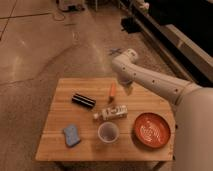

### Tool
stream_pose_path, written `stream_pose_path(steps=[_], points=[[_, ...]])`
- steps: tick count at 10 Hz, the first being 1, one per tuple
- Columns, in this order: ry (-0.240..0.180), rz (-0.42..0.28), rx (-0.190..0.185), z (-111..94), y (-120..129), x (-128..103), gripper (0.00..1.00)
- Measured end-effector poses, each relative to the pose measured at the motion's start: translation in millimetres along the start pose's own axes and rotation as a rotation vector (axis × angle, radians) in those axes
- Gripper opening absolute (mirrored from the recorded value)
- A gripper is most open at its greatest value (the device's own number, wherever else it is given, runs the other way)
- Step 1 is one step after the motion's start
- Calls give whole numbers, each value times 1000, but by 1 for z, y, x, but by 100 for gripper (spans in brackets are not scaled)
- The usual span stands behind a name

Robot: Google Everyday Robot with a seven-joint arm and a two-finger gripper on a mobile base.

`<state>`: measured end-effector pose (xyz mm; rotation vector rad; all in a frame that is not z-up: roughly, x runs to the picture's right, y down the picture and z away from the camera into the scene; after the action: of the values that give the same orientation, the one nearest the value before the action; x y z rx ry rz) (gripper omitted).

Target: Place the pepper in the ceramic bowl

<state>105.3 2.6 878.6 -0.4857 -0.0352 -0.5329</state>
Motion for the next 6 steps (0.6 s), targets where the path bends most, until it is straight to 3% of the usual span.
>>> stream_pose_path(steps=[6], points=[[-17, -10, -10, 31, -16, -10, 65]])
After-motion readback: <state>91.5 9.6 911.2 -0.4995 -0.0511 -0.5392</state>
